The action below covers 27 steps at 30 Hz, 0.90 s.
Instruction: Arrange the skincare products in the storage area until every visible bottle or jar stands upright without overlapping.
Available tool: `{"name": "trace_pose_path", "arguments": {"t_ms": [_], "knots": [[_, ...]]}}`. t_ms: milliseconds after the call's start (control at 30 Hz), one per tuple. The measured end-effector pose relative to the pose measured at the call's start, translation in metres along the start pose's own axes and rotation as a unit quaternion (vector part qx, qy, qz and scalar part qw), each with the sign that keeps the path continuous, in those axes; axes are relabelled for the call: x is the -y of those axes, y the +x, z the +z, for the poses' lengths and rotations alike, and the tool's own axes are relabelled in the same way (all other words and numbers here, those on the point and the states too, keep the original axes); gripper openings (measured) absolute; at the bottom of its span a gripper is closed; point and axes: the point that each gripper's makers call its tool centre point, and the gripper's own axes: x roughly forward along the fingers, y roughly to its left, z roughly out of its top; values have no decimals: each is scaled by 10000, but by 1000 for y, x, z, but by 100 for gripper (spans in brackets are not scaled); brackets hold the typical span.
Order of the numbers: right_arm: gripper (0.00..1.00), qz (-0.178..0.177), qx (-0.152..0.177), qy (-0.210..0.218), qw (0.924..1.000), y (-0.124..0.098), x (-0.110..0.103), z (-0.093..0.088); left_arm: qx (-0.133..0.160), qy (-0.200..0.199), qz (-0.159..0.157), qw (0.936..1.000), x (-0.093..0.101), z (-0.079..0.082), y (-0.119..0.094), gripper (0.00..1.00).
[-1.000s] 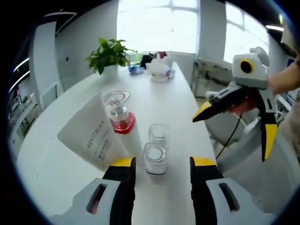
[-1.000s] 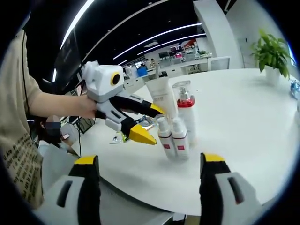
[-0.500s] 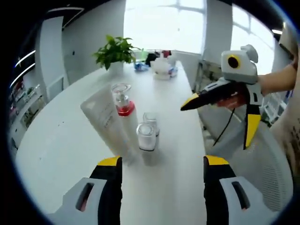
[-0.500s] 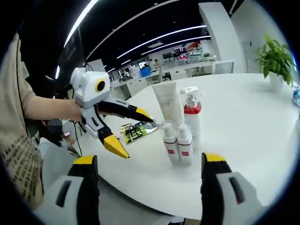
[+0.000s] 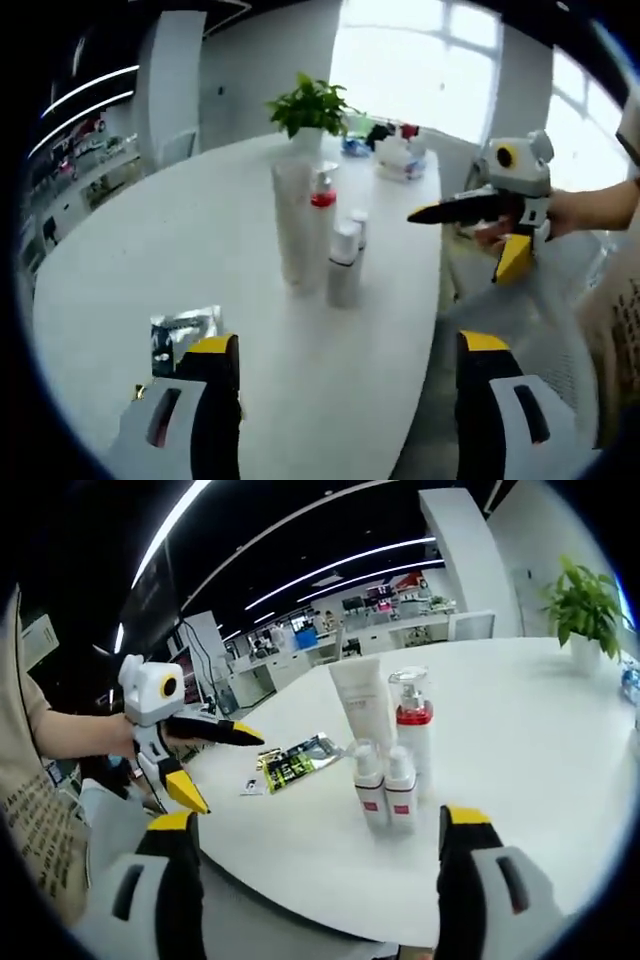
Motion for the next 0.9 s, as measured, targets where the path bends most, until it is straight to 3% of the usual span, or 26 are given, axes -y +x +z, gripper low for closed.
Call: {"name": "trace_pose_path", "arguments": {"t_ms": [267, 533, 767, 900], "knots": [[99, -28, -113, 53, 9999, 3, -8, -10, 372, -898, 570, 9936, -14, -25, -47, 91], [99, -57, -144, 24, 9999, 7, -12, -9, 501, -1335, 1041, 9843, -21, -52, -81, 92], [99, -211, -85, 109, 9997, 6, -6, -7, 547, -1664, 1314, 9757, -20, -74, -99, 92], [99, -231, -94, 112, 9996, 6, -7, -7, 481, -1699, 1425, 9739, -20, -87, -105, 91]]}}
